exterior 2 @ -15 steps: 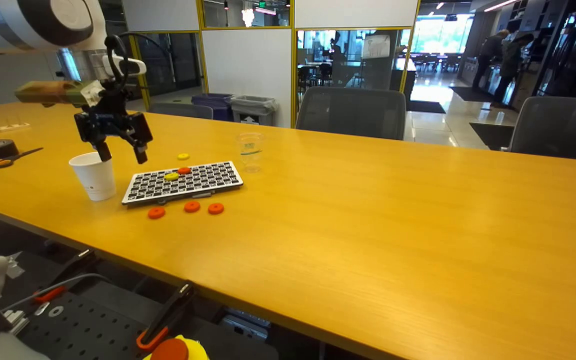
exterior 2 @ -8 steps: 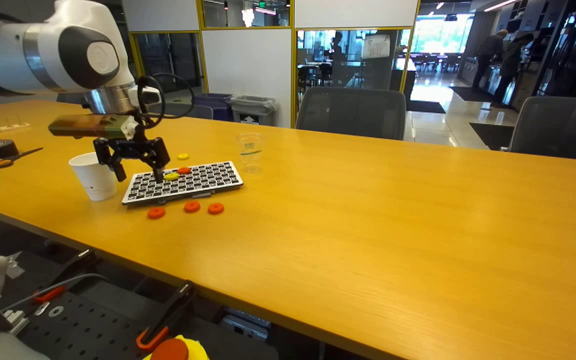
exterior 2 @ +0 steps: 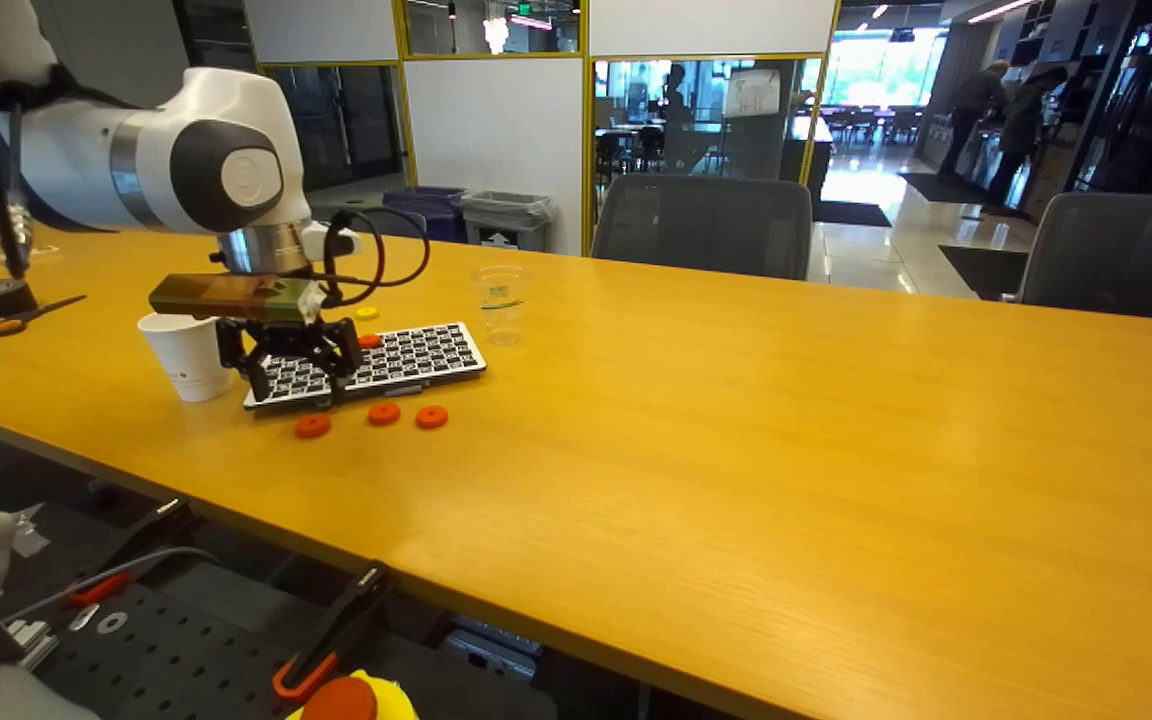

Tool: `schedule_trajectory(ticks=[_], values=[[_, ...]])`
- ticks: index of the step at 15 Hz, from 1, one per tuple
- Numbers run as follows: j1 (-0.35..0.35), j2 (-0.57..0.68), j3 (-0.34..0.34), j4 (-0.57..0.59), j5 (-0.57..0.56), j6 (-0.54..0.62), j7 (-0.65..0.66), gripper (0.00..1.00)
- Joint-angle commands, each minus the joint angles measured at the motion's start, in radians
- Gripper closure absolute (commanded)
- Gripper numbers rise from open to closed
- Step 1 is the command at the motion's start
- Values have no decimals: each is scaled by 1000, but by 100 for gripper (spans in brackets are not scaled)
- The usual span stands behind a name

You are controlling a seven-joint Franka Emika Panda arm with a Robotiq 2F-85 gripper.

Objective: Pick up the orange and yellow objects from the table and put them in the two cups on the table

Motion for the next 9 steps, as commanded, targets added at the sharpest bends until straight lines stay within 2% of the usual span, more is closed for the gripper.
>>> schedule_trajectory(ticks=[1,9], values=[[-18,58,9,45,32,15,-66,0],[-26,94,13,57,28,11,-59,0]])
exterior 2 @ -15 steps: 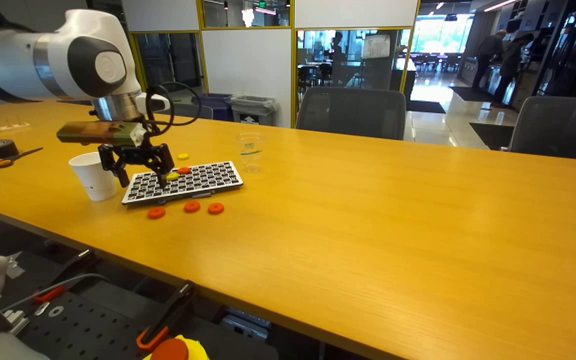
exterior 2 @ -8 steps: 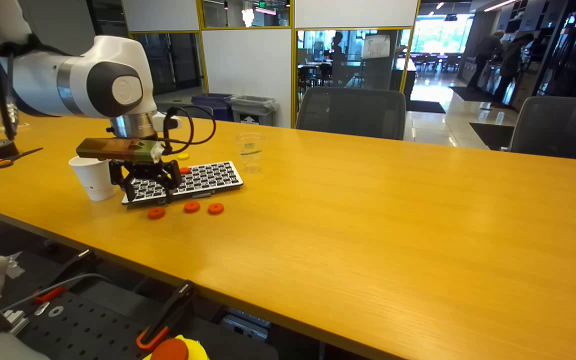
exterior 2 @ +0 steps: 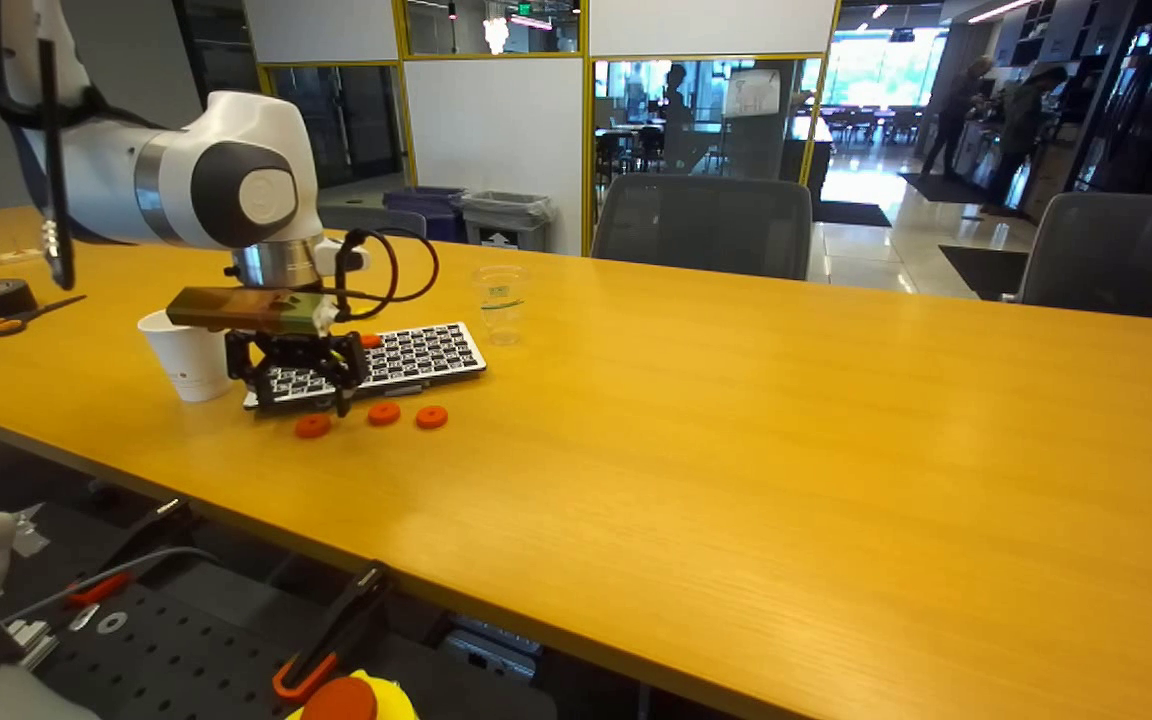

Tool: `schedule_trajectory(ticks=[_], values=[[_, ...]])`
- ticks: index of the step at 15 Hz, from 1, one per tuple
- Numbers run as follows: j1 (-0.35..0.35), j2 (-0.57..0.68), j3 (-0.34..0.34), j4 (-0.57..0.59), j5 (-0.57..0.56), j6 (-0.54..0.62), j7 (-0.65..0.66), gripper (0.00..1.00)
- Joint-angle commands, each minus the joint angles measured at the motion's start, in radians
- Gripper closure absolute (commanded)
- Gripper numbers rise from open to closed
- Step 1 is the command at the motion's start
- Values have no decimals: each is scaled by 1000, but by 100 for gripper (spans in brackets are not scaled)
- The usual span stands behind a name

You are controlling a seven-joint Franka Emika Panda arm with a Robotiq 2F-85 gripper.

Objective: Pick up the orange and yellow objects from the table and put them in the two cups on the table

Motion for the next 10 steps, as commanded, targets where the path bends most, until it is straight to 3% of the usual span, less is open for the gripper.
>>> schedule_trajectory(ticks=[1,10], values=[[-16,16,10,11,15,11,-19,0],[-30,29,13,9,21,16,-24,0]])
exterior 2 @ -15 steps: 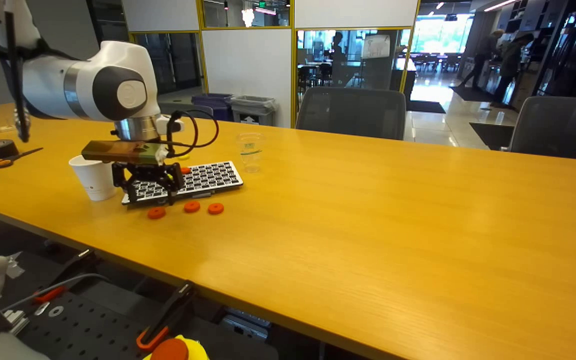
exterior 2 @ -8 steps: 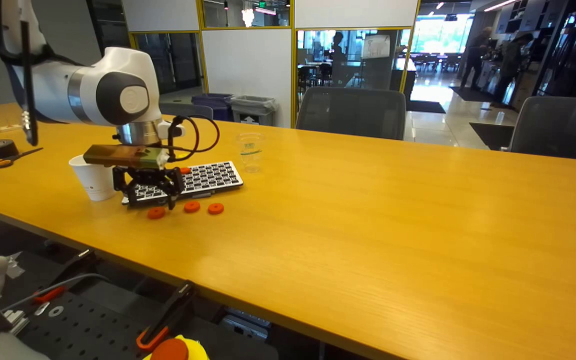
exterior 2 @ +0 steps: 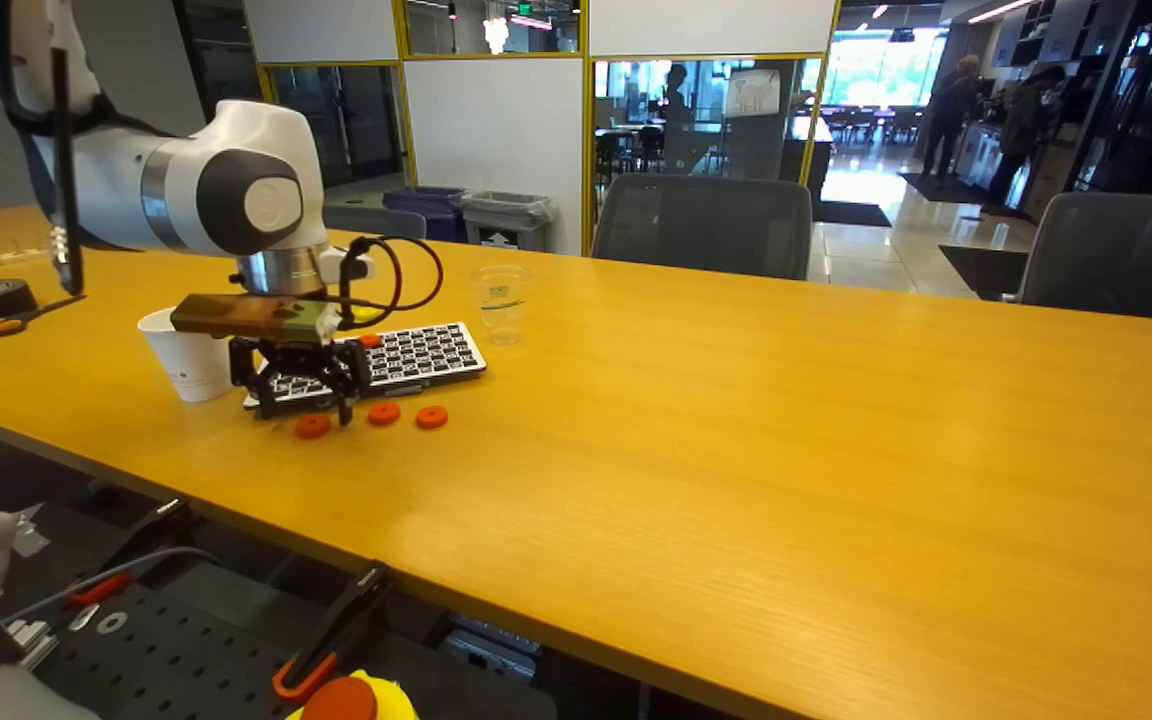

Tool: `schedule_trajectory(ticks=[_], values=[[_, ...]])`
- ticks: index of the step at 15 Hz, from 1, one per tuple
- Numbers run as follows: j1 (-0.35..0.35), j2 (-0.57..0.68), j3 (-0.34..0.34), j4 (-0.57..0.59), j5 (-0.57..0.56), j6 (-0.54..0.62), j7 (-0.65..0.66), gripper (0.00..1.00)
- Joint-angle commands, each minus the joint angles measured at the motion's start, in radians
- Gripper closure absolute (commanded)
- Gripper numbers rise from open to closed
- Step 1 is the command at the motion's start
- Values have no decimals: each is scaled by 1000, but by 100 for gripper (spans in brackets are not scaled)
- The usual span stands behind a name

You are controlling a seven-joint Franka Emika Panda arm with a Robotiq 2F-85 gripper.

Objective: Pick up the orange and yellow objects from the table and put them in the two cups on the table

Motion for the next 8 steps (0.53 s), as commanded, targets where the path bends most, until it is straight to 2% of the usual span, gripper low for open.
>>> schedule_trajectory(ticks=[1,5,6,7,8], values=[[-18,12,13,10,22,16,-25,0],[-22,16,13,10,20,18,-25,0],[-19,16,10,11,13,18,-20,25],[-18,17,9,11,10,19,-18,27],[-17,17,9,12,10,17,-18,34]])
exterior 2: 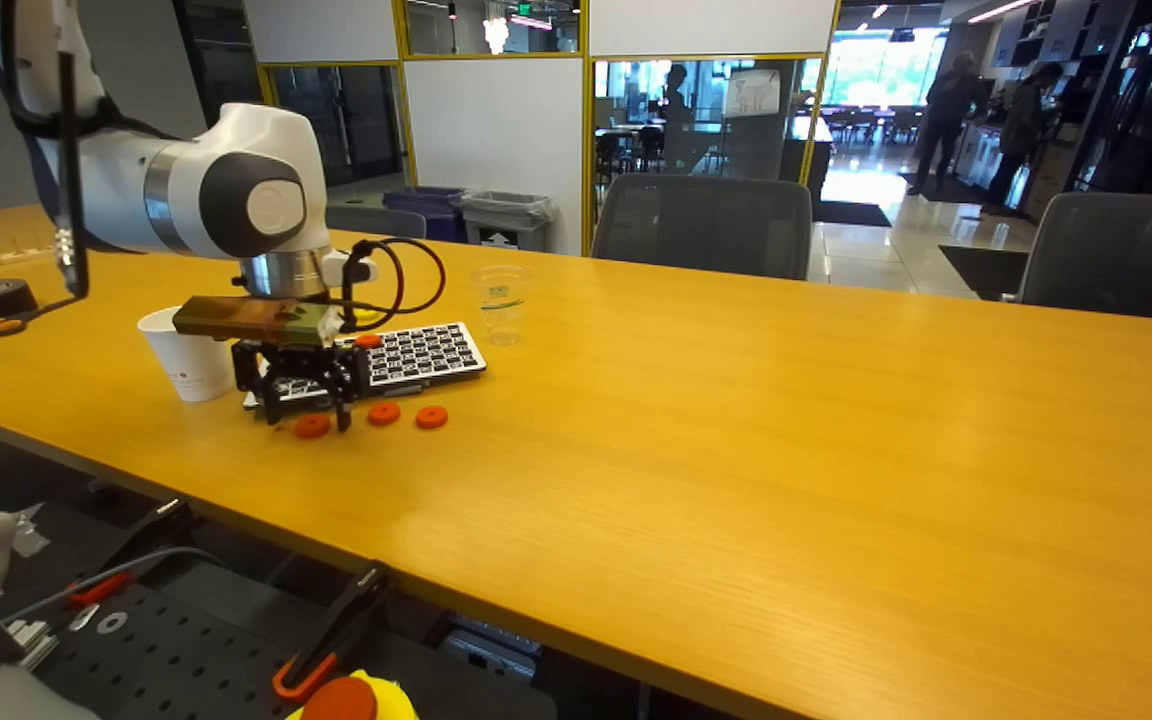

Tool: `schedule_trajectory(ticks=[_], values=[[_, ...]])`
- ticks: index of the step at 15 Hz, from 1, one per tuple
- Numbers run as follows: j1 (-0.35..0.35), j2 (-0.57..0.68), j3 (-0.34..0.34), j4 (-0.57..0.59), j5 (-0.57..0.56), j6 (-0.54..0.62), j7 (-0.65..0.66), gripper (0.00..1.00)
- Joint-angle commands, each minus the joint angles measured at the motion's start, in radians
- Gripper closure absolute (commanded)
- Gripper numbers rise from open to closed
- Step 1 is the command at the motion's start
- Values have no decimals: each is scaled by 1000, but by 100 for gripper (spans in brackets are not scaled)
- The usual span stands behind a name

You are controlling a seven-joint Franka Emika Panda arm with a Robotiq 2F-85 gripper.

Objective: Pick up the orange and yellow objects from the table and put them in the two cups on the table

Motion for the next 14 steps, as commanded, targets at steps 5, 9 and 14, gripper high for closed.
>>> schedule_trajectory(ticks=[5,9,14], values=[[-16,9,4,17,8,16,-15,72],[-22,0,21,25,34,-11,-21,76],[17,-121,-1,9,-1,-148,88,77]])
